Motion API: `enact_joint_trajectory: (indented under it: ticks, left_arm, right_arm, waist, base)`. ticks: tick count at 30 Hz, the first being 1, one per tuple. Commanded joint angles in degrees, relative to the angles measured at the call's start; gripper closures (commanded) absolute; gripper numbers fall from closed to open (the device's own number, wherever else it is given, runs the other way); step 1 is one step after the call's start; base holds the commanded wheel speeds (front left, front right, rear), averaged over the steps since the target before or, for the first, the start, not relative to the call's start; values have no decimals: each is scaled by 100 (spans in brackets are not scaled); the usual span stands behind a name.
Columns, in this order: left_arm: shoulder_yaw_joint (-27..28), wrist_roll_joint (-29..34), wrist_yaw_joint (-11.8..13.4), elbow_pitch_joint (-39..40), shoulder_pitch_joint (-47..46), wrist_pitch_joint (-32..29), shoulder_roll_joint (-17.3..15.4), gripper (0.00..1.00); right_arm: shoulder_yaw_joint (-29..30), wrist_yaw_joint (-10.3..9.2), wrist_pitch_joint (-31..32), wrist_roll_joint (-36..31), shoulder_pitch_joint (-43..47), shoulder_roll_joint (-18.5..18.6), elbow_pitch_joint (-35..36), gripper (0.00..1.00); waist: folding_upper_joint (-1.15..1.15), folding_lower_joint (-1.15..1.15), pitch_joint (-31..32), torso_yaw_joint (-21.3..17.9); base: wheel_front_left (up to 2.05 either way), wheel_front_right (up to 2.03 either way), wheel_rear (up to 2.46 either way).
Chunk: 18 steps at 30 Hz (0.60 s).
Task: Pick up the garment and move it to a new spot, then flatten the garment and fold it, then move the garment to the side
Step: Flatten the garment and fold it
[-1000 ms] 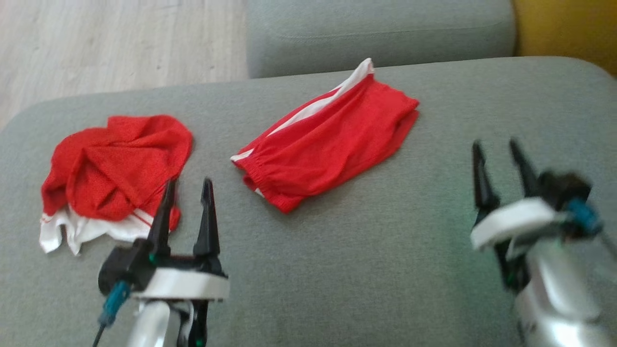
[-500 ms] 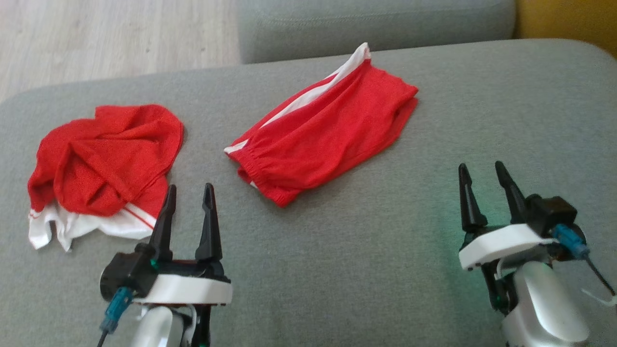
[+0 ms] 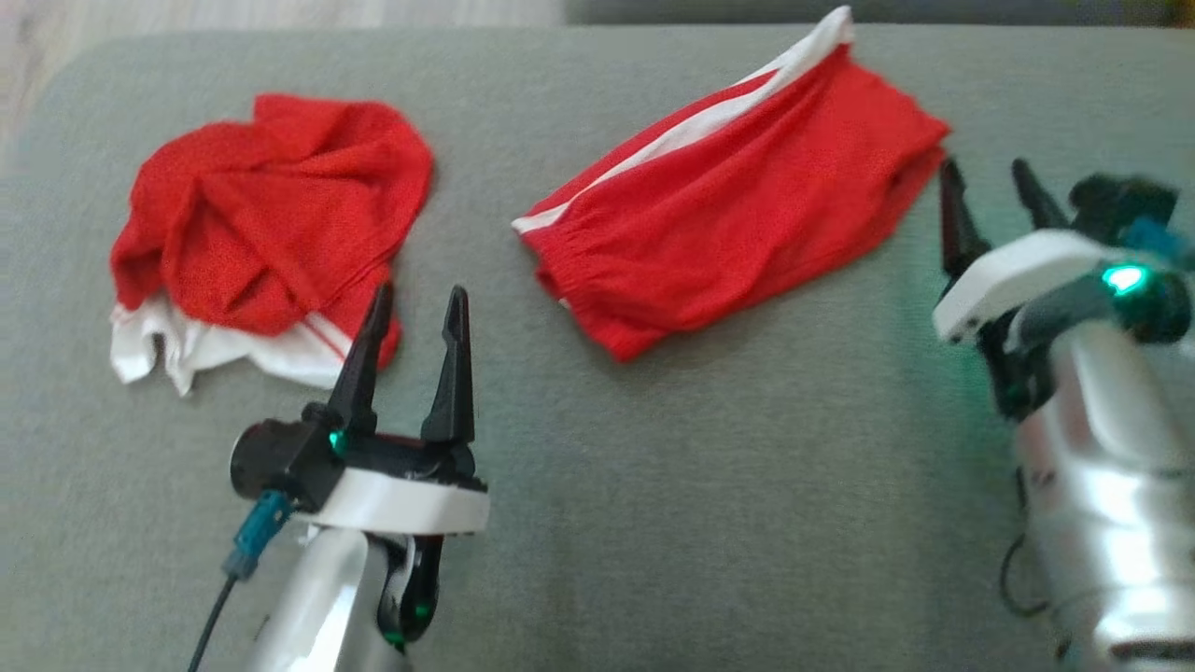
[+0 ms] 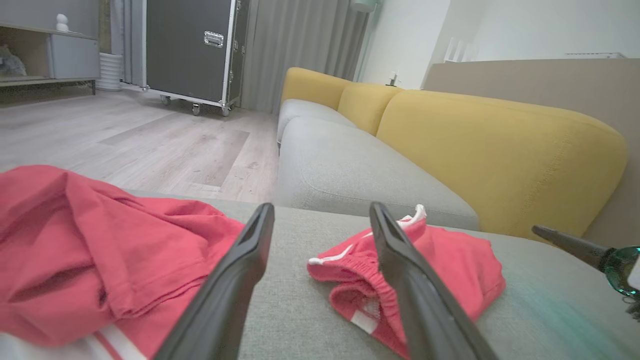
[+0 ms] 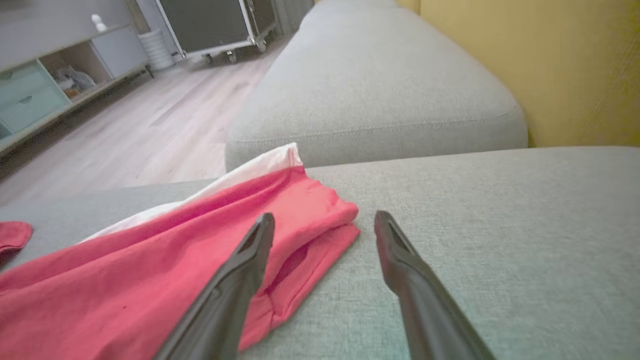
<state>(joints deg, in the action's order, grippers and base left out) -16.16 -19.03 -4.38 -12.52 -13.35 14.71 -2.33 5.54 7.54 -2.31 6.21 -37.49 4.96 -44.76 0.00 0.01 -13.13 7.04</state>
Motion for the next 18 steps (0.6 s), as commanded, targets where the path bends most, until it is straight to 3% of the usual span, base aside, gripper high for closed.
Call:
enact_joint_trajectory:
  ticks: [1, 9, 18]
  left_arm:
    - [125, -54, 2, 209, -259, 29, -55, 0]
    - [-269, -252, 68, 348, -555, 29, -55, 0]
    - [-481, -465, 157, 427, -769, 29, -54, 0]
  right_arm:
    - [-24, -5, 88, -43, -344, 90, 3, 0]
    - [683, -5, 721, -555, -1522, 730, -1365, 0]
    - [420, -5, 1511, -972, -2023, 1044, -2261, 0]
  waist:
    - [0, -1, -298, 312]
    - [0, -1, -801, 847]
    - [0, -1, -1027, 1055]
  base:
    - [0, 0, 0]
    - [0, 0, 0]
    - [0, 0, 0]
